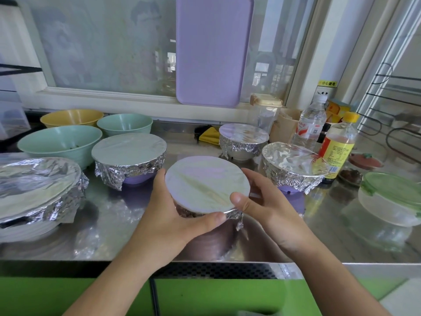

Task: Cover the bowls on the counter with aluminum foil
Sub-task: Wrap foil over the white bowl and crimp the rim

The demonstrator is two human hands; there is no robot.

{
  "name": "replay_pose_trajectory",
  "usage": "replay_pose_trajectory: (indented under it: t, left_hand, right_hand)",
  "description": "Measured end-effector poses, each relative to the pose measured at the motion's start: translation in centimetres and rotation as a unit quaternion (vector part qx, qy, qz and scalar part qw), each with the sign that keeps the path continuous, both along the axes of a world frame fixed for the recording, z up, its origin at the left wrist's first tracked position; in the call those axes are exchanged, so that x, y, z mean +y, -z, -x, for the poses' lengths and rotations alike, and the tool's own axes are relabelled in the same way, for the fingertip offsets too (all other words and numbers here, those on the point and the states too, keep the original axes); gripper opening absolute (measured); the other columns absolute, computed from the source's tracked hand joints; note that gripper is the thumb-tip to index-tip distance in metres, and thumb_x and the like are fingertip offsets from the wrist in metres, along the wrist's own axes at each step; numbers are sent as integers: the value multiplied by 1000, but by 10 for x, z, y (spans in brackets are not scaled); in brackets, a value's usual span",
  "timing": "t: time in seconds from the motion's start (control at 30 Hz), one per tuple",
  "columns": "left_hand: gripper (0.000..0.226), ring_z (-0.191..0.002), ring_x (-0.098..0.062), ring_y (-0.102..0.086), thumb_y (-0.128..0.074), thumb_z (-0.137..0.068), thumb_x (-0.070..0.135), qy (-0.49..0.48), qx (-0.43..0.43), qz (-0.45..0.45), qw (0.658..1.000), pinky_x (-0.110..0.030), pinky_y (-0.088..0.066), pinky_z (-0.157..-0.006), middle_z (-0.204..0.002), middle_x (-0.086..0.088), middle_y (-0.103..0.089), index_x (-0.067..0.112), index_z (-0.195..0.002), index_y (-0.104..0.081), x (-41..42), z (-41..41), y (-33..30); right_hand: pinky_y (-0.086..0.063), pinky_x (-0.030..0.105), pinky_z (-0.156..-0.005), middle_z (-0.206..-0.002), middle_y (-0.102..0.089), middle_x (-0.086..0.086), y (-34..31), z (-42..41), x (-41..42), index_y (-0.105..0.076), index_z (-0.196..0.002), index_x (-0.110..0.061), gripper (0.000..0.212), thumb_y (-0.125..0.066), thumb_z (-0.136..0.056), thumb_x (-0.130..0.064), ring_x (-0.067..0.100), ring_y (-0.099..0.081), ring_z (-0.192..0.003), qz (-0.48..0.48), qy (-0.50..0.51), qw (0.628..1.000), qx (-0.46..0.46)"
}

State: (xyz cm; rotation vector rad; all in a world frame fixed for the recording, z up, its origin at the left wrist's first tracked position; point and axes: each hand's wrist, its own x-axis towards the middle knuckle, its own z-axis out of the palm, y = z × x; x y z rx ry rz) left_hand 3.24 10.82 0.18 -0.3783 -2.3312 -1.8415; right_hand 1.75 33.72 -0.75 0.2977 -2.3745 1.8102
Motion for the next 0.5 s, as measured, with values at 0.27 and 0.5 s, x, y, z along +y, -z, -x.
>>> replay_pose_trajectory:
  t: [0.27, 0.5]
  left_hand:
    - [86, -113, 32, -45, -83, -61, 63, 25, -18, -13, 999, 7, -36, -82, -129, 38, -57, 52, -130, -34, -7, 1, -6]
    - [124, -130, 21, -43, -87, -56, 75, 31, 33, 45, 998, 2, -36, -97, -142, 34, -51, 37, -155, -23, -13, 7, 0]
  right_hand:
    - [-47, 48, -114, -146, -62, -4, -5, -1, -5, -51, -148, -38, 87, -93, -73, -52, 16, -58, -136, -30, -47, 998, -2]
    - [-45, 53, -116, -139, -68, 0, -9, -6, -8, -53, -148, -24, 77, -89, -80, -23, 20, -61, -135, -38, -49, 998, 28]
